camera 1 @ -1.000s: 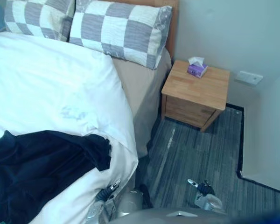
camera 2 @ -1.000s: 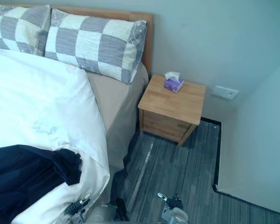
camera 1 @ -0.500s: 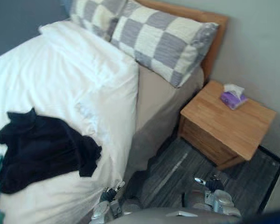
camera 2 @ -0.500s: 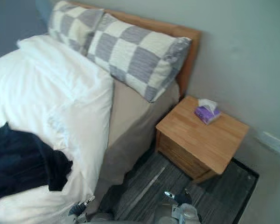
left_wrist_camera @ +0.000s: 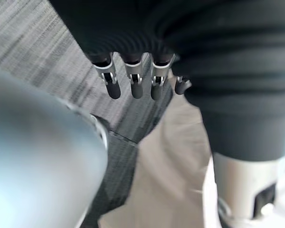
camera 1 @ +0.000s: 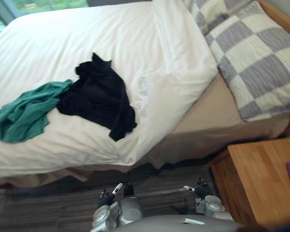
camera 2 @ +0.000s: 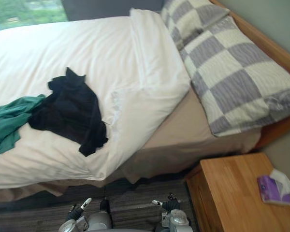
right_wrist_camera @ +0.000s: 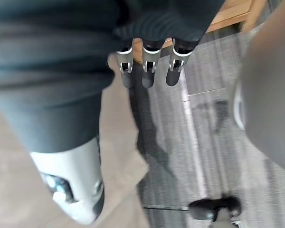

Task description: Tidy the bed and pick cloth on bed and put in laundry

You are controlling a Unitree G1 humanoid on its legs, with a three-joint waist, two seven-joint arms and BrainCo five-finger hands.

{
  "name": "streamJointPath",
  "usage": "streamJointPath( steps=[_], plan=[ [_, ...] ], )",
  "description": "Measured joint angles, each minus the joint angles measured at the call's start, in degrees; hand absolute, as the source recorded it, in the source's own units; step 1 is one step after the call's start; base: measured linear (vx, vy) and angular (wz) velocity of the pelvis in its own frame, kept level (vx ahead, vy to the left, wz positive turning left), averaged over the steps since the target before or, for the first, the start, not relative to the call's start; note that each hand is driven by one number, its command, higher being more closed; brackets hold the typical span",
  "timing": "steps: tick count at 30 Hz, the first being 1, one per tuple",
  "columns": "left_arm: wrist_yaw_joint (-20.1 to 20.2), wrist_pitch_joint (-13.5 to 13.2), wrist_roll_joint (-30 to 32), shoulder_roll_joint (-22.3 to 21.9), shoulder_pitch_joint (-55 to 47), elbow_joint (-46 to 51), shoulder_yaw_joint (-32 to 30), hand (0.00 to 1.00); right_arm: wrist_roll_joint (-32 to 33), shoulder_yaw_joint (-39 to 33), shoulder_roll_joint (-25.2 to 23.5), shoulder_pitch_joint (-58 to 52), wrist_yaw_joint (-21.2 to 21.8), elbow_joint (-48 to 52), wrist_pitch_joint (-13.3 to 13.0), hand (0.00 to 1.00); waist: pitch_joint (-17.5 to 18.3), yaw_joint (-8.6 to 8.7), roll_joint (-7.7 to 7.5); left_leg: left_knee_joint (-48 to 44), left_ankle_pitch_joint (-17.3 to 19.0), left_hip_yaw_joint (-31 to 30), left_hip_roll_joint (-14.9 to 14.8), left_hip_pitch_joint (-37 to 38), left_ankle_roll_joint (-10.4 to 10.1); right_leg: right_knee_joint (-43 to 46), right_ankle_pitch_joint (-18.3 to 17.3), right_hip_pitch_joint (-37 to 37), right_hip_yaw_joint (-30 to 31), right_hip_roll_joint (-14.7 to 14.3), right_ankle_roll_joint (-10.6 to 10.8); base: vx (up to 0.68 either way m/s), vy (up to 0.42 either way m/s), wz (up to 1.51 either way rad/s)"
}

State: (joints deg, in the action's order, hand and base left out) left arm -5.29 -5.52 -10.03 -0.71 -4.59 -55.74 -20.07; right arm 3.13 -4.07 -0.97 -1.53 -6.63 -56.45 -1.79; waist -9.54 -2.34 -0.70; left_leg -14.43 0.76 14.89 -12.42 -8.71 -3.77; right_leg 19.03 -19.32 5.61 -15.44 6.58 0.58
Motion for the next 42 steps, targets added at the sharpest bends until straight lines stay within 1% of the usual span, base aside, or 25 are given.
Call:
streamJointPath(
  steps=[1,2,4,5,8,9,11,14,15,17,20,22,23,24,25,26,28,29,30,31,34,36,38,40,42],
  plan=[
    [0.1,0.1,0.5,0.1,-0.1,-0.7,1.6,0.0,0.5,-1.2,0.6,0.0,0.0,-1.1,-0.1,0.0,0.6,0.04,-0.53,4.0,-1.6,0.5,2.0,1.1,-0.7,-1.2,0.1,0.1,0.6,0.8,0.3,0.08,0.126,0.31],
    [0.1,0.1,0.6,0.4,0.1,-1.7,2.2,0.0,1.2,-2.5,1.1,0.0,0.1,-1.9,-0.3,0.0,0.7,0.08,-0.57,11.1,-5.4,1.4,4.3,3.7,-0.3,-3.2,1.0,0.5,0.7,1.9,1.6,0.08,0.127,0.21],
    [0.0,0.3,0.8,0.6,0.0,-2.1,2.2,0.0,2.3,-4.8,1.1,-0.1,0.0,-1.8,-0.4,0.0,0.4,0.43,-0.65,20.5,-10.2,1.4,6.3,7.1,-0.1,-5.2,2.4,1.1,1.0,2.1,2.6,0.06,0.136,0.17],
    [0.1,0.4,0.8,1.2,0.3,-2.3,2.4,0.0,2.3,-6.5,0.7,-0.3,-0.1,-1.8,-0.4,0.0,0.0,1.06,-1.35,20.6,-10.2,0.6,6.6,7.4,0.1,-5.5,2.9,1.7,1.1,2.3,2.8,0.04,0.127,0.22],
    [0.1,0.8,2.7,2.4,0.3,-3.0,3.9,0.0,3.0,-8.8,0.1,-2.6,-0.3,-1.8,-0.4,0.0,0.1,1.67,-2.02,20.6,-9.4,-0.2,6.7,9.0,0.3,-6.2,4.8,3.9,3.2,1.8,2.4,0.01,0.073,0.22],
    [0.1,0.9,2.8,2.6,0.3,-3.0,4.4,0.0,4.0,-9.4,-0.3,-3.4,-0.4,-1.8,-0.5,0.0,0.2,1.74,-2.1,20.6,-8.7,-0.4,6.6,9.7,-0.2,-6.5,5.1,4.6,4.1,1.7,2.7,-0.01,0.061,0.08],
    [0.1,1.3,3.4,3.4,0.5,-4.1,5.0,0.0,5.2,-9.9,-0.3,-3.7,-0.5,-1.9,-0.4,0.0,0.8,2.22,-2.63,20.7,-8.3,-0.5,6.6,9.9,-0.1,-7.1,5.2,5.0,4.6,1.7,2.7,-0.03,0.014,-0.06],
    [0.1,1.7,4.0,3.7,0.5,-4.1,5.8,0.0,8.0,-12.0,-0.6,-4.2,-0.6,-2.0,-0.4,0.0,0.9,2.96,-2.66,20.7,-8.2,-0.4,6.5,9.8,-0.2,-7.6,5.2,5.1,5.4,1.4,2.8,-0.07,-0.002,-0.07],
    [0.1,1.9,4.1,4.3,0.7,-4.1,5.8,0.0,9.3,-15.1,-0.5,-4.3,-0.6,-1.9,0.1,0.0,1.2,3.01,-3.0,20.7,-8.2,0.0,6.4,9.7,-0.2,-8.2,5.2,5.4,5.6,1.2,2.8,-0.07,-0.009,-0.12],
    [0.1,2.3,4.1,4.1,1.0,-4.1,5.9,0.0,11.2,-17.7,1.2,-3.9,-1.1,-1.8,0.3,0.0,0.8,3.12,-2.4,20.7,-8.2,0.2,6.4,9.6,-0.2,-9.2,5.1,5.5,6.2,1.2,2.8,-0.07,-0.005,-0.11],
    [-0.1,2.9,4.1,4.1,1.0,-4.3,5.9,0.0,11.2,-17.7,2.6,-4.1,-2.7,-0.9,0.7,0.0,0.8,3.75,-2.17,20.6,-8.2,0.4,6.3,9.5,-0.3,-10.7,4.8,5.1,6.9,1.0,3.1,-0.09,-0.005,-0.14],
    [0.0,2.8,4.5,4.3,0.6,-4.2,5.9,0.0,11.1,-17.5,2.5,-4.2,-4.3,6.9,1.6,0.0,0.7,4.73,-2.56,20.6,-8.3,0.5,6.4,8.8,-0.4,-10.3,3.8,4.3,7.4,1.4,3.7,-0.05,0.007,-0.05],
    [-0.1,2.9,4.5,4.3,0.5,-4.0,6.0,0.0,8.2,-17.2,2.2,-4.9,-5.2,16.1,2.6,0.0,0.8,4.83,-2.4,20.6,-8.4,0.7,6.5,8.2,-0.4,-10.3,3.7,3.4,8.1,1.4,3.8,0.0,0.018,-0.09],
    [-0.1,2.9,4.5,4.3,0.5,-3.9,6.1,0.0,7.6,-16.9,2.3,-5.2,-5.2,19.8,2.6,0.0,0.8,4.75,-2.38,20.6,-8.4,0.9,6.5,8.0,-0.3,-10.3,3.7,3.0,8.5,1.4,3.8,0.03,0.027,-0.18],
    [-0.1,2.8,4.6,4.5,0.4,-3.6,6.2,0.0,4.7,-16.5,3.5,-4.8,-5.5,28.5,2.5,0.0,0.7,4.64,-2.53,20.6,-8.6,1.5,6.9,7.6,-0.1,-10.7,4.1,2.6,9.0,1.6,4.5,0.06,0.032,-0.14],
    [-0.1,2.7,4.6,4.7,0.4,-3.5,6.7,0.0,3.4,-17.0,5.0,-4.1,-5.7,32.0,2.2,0.0,0.7,4.53,-2.95,20.6,-8.7,1.5,7.4,7.6,0.1,-11.1,4.1,2.7,9.2,2.0,4.8,0.11,0.055,-0.09],
    [0.0,2.4,5.0,6.0,0.2,-3.5,7.9,0.0,1.3,-19.0,7.5,-1.7,-7.2,33.4,1.2,0.0,1.1,4.54,-3.92,20.6,-8.4,1.1,8.5,7.6,0.6,-11.2,3.9,2.9,9.1,3.2,5.7,0.17,0.051,0.06],
    [0.0,2.1,5.1,7.6,0.1,-3.4,9.8,0.0,0.0,-20.5,9.7,0.9,-8.8,33.1,0.8,0.0,1.4,4.55,-5.12,20.6,-8.4,0.5,9.4,7.4,0.9,-11.2,4.9,3.1,9.1,3.9,6.2,0.19,0.027,0.18],
    [0.0,2.0,5.1,8.1,0.0,-3.5,10.6,0.0,-0.1,-20.5,10.5,1.4,-9.3,33.0,0.8,0.0,1.4,4.75,-5.21,20.6,-8.4,0.1,9.5,7.3,1.1,-11.1,5.5,3.1,9.2,3.8,6.6,0.23,0.024,0.27],
    [0.0,2.0,5.2,8.6,-0.2,-3.6,11.3,0.0,-0.1,-20.4,12.1,2.1,-9.7,33.0,0.8,0.0,1.4,4.99,-5.18,20.5,-8.4,-0.4,9.2,7.2,1.2,-10.9,6.9,3.1,9.6,3.4,7.4,0.2,0.017,0.26],
    [0.0,1.8,5.2,9.1,-0.6,-3.5,12.4,0.0,-0.3,-19.9,15.5,4.6,-10.1,33.6,0.7,0.0,1.6,5.27,-4.75,20.2,-8.0,-1.4,8.4,7.3,1.2,-10.4,9.7,3.0,10.1,2.2,7.0,0.18,0.018,0.17],
    [0.1,1.6,5.2,9.7,-1.2,-3.5,12.6,0.0,-2.7,-17.3,18.2,7.6,-10.4,37.6,0.1,0.0,1.6,5.23,-4.59,20.2,-8.0,-1.5,7.9,7.7,1.2,-9.7,12.0,3.0,11.3,1.7,6.5,0.15,0.021,0.05],
    [0.1,1.6,6.5,10.3,-1.4,-3.6,13.4,0.0,-5.3,-13.9,20.4,10.4,-10.5,39.4,-0.9,0.0,1.5,5.23,-4.37,20.2,-8.0,-1.7,7.9,7.8,1.2,-8.7,12.8,2.6,11.6,1.5,6.4,0.11,0.006,0.03],
    [0.1,1.6,7.3,10.3,-1.5,-3.6,13.5,0.0,-7.4,-10.9,21.9,13.5,-10.7,39.7,-1.6,0.0,1.2,5.23,-3.91,20.2,-7.4,-1.9,7.7,7.9,1.5,-4.2,12.8,0.4,11.9,1.5,6.4,0.09,-0.001,0.04],
    [0.1,1.7,7.4,10.7,-2.1,-4.1,15.3,0.0,-9.4,-7.5,22.5,17.4,-10.6,39.8,-1.6,0.0,-0.1,4.48,-3.12,20.2,-5.7,-1.7,7.6,10.0,2.0,8.1,13.2,-4.5,13.4,1.7,5.8,0.08,0.014,-0.05]
  ],
)
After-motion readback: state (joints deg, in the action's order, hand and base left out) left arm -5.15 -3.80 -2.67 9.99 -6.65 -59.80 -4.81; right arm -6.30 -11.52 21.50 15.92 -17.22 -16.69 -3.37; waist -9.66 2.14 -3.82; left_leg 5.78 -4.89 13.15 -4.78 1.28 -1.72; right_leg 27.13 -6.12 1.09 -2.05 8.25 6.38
